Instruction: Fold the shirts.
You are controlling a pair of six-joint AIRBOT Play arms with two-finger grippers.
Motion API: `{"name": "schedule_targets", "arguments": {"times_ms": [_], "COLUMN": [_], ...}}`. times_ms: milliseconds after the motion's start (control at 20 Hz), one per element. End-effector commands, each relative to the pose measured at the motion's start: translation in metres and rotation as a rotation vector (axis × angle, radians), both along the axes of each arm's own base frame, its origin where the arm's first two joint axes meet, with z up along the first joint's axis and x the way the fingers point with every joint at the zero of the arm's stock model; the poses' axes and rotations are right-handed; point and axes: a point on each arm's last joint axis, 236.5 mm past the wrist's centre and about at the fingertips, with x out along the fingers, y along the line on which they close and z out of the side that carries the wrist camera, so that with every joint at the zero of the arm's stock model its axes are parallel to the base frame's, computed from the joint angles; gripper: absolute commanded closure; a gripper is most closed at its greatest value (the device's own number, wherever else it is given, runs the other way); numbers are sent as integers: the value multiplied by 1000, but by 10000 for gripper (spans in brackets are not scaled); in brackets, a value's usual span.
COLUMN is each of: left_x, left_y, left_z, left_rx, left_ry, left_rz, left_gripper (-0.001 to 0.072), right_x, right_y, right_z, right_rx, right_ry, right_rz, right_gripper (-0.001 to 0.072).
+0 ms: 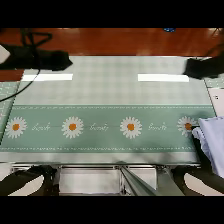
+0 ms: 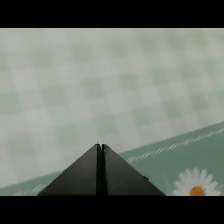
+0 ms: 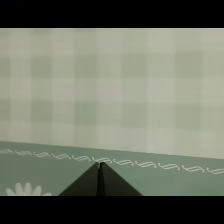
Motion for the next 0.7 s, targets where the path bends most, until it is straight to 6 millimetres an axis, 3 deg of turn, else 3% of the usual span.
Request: {"name": "schedule_targets", "arguments": {"times_ms": [0, 100, 250, 650], "left_x": [-41, -53, -46, -56], "left_y": [35, 49, 64, 63], "left_z": [-93, -120, -108, -111], "left_rx": [164, 170, 135, 134], "left_ry": [232, 292, 273, 317], "left_rz": [44, 76, 131, 121], "left_gripper": [692, 692, 691, 691], "right_x": [-6, -17, -31, -31], "right_y": [34, 32, 35, 34], "right_z": [-77, -103, -120, -119], "right_rx": [-314, -304, -275, -277], "right_ry": [158, 230, 278, 281], "right_rz": [106, 63, 42, 40], "right_gripper": [691, 691, 691, 690]}}
